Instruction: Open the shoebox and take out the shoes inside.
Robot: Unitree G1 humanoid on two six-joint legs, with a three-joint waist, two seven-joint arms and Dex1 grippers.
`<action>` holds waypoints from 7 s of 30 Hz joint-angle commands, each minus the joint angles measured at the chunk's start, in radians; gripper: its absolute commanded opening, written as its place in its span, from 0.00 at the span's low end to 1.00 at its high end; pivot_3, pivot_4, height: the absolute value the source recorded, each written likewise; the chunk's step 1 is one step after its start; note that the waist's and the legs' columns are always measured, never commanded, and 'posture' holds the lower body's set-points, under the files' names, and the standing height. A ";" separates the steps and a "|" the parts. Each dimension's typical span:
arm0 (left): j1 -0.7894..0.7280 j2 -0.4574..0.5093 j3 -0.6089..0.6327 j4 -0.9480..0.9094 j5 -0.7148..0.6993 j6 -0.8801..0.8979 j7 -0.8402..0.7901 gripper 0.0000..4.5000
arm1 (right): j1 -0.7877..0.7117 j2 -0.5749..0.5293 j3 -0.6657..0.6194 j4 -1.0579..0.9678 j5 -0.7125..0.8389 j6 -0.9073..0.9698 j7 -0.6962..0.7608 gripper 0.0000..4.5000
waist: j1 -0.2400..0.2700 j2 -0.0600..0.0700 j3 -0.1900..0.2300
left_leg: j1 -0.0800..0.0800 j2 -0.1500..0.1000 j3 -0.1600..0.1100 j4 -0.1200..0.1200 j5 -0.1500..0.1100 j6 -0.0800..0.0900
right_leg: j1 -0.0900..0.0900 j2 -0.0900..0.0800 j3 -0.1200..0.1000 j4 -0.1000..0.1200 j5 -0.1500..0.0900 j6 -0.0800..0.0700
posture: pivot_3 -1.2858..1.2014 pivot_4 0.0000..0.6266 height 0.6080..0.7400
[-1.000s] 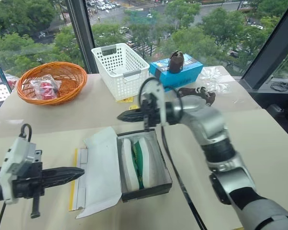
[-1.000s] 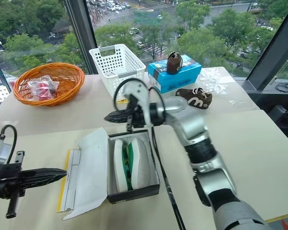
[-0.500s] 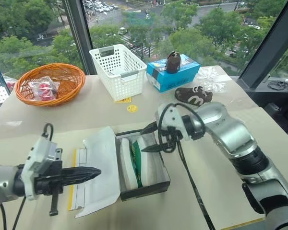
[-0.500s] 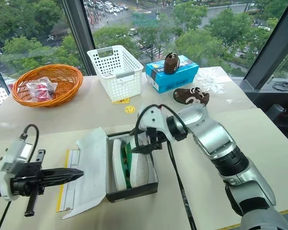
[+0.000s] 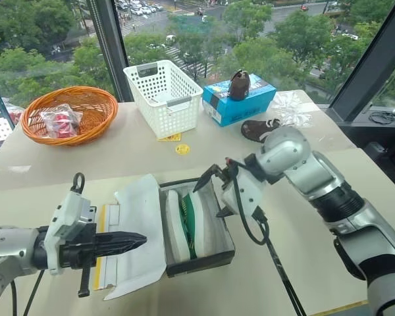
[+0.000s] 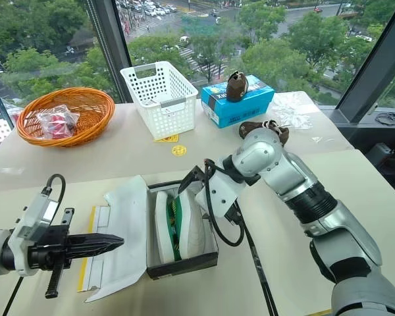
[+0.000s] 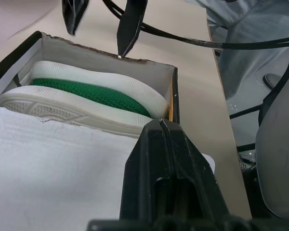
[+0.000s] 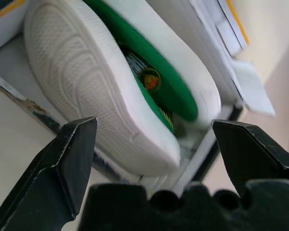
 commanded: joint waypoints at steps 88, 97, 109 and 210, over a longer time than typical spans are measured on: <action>-0.191 0.029 -0.076 0.161 0.096 -0.064 -0.009 0.00 | 0.558 -0.163 -0.119 -0.333 -0.609 0.897 -0.974 0.06 | 0.000 -0.001 0.002 | -0.007 -0.001 0.001 0.000 0.001 -0.001 | -0.009 0.000 0.002 0.004 -0.008 0.001 | 0.52 0.24 0.93; -0.195 0.030 -0.076 0.155 0.087 -0.061 0.012 0.00 | 0.679 -0.019 -0.162 -0.435 -0.560 1.020 -0.825 0.55 | -0.012 -0.005 0.001 | 0.007 0.001 0.001 0.000 -0.005 0.008 | 0.005 0.001 0.002 0.003 -0.013 0.003 | 0.52 0.24 0.93; -0.196 0.027 -0.065 0.162 0.078 -0.058 0.031 0.00 | 0.465 -0.080 -0.537 -0.588 -0.060 1.286 -0.421 0.79 | 0.003 -0.003 0.003 | 0.007 0.000 0.000 0.000 -0.003 0.007 | 0.004 0.000 0.002 0.006 -0.011 0.000 | 0.52 0.24 0.93; -0.201 0.042 -0.017 0.226 0.107 -0.052 0.068 0.00 | -0.015 0.196 -0.066 0.058 -0.090 0.160 -0.263 0.01 | -0.001 -0.004 0.006 | 0.013 0.001 -0.004 -0.010 0.003 -0.006 | 0.002 0.000 -0.002 0.015 -0.010 -0.011 | 0.52 0.24 0.93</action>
